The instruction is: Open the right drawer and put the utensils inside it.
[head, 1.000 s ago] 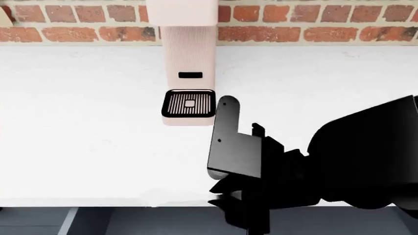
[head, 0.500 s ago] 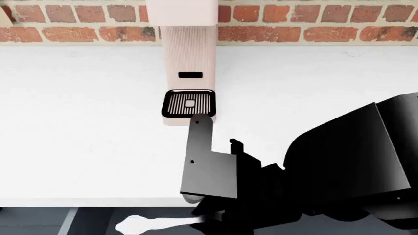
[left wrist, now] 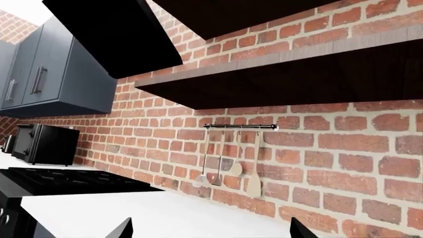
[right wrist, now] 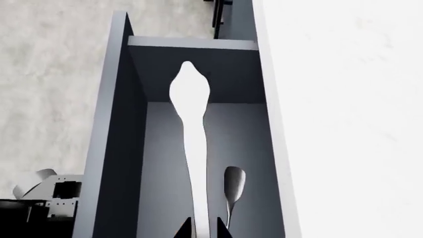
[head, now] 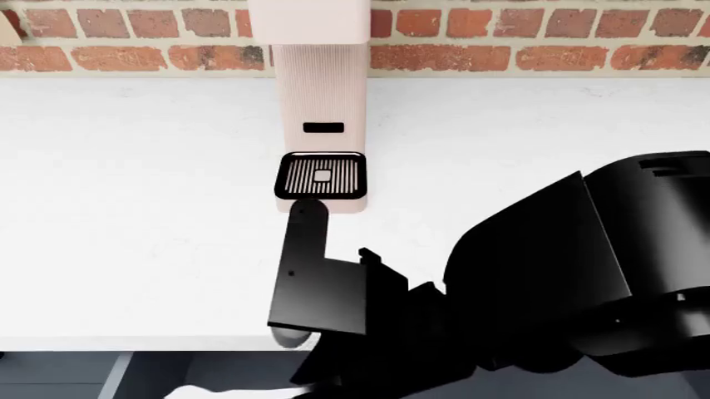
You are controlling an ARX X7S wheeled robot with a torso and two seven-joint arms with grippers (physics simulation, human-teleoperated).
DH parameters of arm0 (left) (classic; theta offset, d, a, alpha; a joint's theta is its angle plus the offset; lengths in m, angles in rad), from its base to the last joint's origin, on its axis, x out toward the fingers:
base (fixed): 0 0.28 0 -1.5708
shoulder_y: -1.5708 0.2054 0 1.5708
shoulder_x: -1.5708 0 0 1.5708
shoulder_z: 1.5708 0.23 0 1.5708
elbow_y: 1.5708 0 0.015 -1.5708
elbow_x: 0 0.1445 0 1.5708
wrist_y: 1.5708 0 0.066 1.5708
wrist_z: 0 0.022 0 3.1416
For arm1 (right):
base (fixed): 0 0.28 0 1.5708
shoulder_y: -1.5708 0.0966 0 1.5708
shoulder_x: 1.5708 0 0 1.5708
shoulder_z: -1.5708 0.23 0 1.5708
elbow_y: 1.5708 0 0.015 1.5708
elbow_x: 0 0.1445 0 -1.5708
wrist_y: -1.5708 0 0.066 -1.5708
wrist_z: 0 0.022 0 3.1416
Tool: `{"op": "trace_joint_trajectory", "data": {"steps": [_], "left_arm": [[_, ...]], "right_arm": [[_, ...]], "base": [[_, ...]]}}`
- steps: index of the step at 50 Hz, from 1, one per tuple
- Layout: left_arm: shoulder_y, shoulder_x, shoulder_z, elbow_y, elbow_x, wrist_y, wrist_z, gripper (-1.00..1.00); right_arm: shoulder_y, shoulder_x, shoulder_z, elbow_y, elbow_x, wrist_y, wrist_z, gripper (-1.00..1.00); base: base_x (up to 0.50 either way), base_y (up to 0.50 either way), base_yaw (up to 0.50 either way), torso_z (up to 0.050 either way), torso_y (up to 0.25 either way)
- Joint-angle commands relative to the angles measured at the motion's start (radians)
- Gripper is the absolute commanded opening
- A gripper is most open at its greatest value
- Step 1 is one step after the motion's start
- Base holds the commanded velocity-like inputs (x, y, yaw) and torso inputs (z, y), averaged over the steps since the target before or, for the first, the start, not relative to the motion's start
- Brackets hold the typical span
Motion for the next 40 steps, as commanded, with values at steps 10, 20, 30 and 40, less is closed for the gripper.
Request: {"op": "trace_joint_trajectory", "data": {"steps": [10,20,30,40], "left_arm": [[-0.003,-0.006,0.008,-0.006,0.001,0.001,-0.003,1.00],[-0.005,-0.006,0.009,-0.007,0.003,0.000,-0.002,1.00],[-0.007,-0.013,0.019,-0.006,0.010,-0.003,-0.008,1.00],[-0.006,-0.019,0.024,-0.006,0.011,-0.002,-0.015,1.00]], "right_arm": [[-0.069,-0.053,-0.002,0.079,0.022,-0.016,-0.044,-1.00],[-0.101,-0.079,-0.014,0.115,0.026,-0.025,0.015,-1.00],[-0.122,-0.097,-0.012,0.170,0.059,-0.052,0.144,-1.00],[-0.122,-0.106,-0.008,0.167,0.088,-0.052,0.196,-1.00]], "base": [[0.00,0.00,0.00,0.000,0.000],[0.00,0.00,0.00,0.000,0.000],[0.00,0.00,0.00,0.000,0.000],[0.00,0.00,0.00,0.000,0.000]]}}
